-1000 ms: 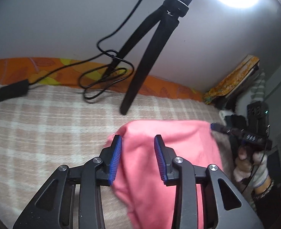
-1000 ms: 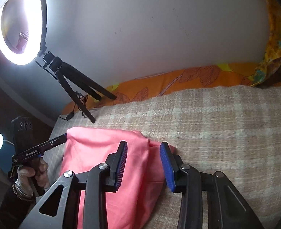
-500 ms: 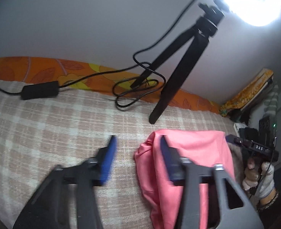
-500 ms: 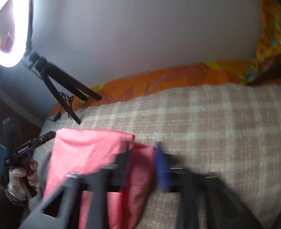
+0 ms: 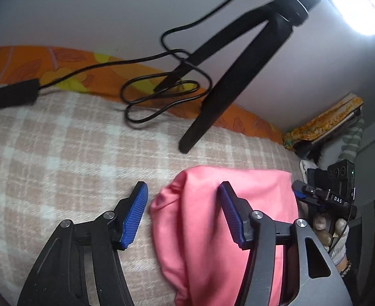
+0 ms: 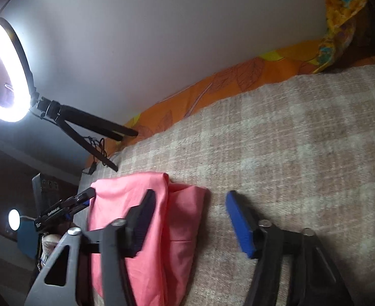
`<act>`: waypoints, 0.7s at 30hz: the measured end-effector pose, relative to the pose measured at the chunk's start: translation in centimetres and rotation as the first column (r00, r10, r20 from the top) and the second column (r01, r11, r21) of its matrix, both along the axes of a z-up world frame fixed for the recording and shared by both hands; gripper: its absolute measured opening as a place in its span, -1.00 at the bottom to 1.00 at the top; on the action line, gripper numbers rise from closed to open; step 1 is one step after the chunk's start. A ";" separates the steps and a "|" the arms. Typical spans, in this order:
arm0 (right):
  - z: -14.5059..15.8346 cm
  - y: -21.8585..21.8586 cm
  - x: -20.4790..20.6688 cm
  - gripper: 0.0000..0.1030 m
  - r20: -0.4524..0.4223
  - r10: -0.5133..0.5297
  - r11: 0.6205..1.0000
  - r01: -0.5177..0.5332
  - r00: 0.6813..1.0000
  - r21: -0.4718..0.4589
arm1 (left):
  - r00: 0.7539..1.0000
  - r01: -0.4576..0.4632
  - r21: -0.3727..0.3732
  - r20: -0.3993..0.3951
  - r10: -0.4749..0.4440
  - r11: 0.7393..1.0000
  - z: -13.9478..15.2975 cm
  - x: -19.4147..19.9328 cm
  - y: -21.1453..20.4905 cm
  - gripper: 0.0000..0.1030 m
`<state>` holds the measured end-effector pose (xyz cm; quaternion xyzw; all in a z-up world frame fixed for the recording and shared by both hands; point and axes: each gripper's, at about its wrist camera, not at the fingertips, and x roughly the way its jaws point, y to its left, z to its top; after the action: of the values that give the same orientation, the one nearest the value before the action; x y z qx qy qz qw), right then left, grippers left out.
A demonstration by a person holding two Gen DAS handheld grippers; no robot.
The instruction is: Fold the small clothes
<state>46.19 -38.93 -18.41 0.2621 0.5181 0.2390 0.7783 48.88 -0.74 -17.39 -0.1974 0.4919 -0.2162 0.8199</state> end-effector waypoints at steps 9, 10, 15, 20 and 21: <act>0.4 2.4 0.4 -0.94 0.042 0.032 0.999 -0.032 0.999 -0.004 | 0.999 0.028 0.001 0.037 -0.028 1.000 0.5 0.1 -1.6 -0.80; 1.0 2.7 0.2 -0.94 0.063 0.038 0.999 -0.037 0.997 -0.015 | 0.998 0.029 0.001 0.048 -0.029 1.000 0.9 -0.1 -1.6 -0.81; 5.6 1.6 -1.5 -0.95 0.157 0.015 1.000 -0.014 0.987 -0.007 | 0.990 0.031 -0.027 0.136 -0.027 0.999 5.1 -1.9 -0.3 -0.82; 12.2 1.6 -5.2 -0.96 0.289 0.033 0.999 -0.023 0.957 -0.040 | 0.961 0.052 -0.026 0.272 -0.043 0.998 11.6 -5.4 -0.1 -0.82; 13.5 1.6 -6.0 -0.96 0.317 0.039 0.999 -0.026 0.948 -0.047 | 0.955 0.051 -0.025 0.294 -0.041 0.998 12.6 -6.1 0.0 -0.83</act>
<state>40.14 -37.28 -4.89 0.1951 0.3950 0.2799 0.8529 42.79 -0.71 -4.78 -0.1651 0.3659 -0.2701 0.8752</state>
